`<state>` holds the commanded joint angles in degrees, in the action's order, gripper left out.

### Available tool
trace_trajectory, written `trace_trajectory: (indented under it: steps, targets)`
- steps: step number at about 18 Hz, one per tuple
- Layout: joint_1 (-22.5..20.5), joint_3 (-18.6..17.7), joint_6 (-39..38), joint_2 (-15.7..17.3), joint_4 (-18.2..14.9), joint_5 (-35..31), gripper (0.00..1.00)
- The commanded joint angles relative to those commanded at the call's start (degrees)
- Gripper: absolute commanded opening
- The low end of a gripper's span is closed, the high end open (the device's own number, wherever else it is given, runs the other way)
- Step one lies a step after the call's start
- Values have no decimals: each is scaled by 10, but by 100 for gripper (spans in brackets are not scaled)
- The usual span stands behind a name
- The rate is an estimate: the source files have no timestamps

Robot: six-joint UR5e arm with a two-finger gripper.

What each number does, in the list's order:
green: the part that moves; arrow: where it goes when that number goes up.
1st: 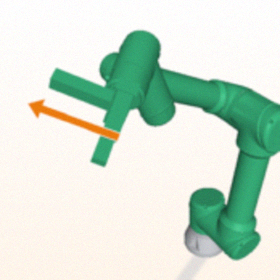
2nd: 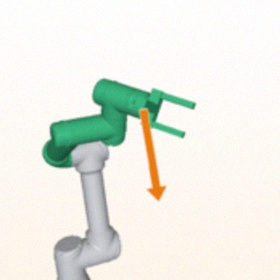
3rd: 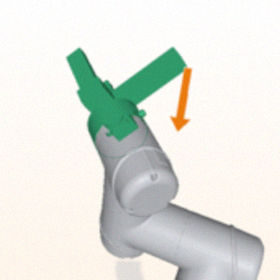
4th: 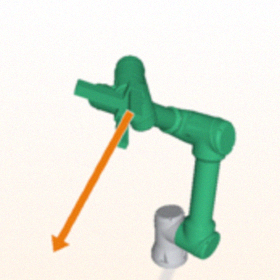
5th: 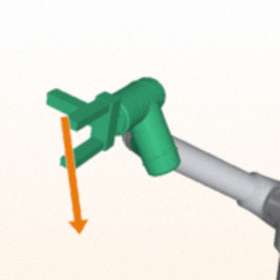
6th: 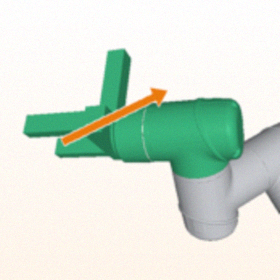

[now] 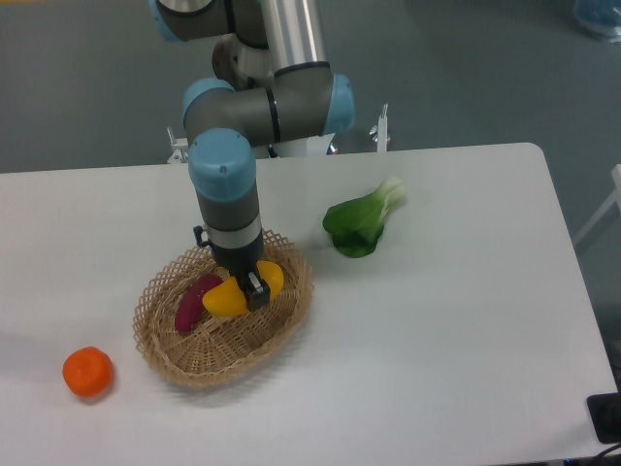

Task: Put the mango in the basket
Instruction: 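Lower the mango into the basket beside the purple sweet potato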

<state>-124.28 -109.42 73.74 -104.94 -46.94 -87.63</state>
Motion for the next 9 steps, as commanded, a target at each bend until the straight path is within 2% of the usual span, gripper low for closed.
trace_trajectory:
  steps: [4, 9]
  targets:
    - [16, -15, 37, -3, 2, 0, 64]
    - [24, -31, 51, -3, 2, 0, 73]
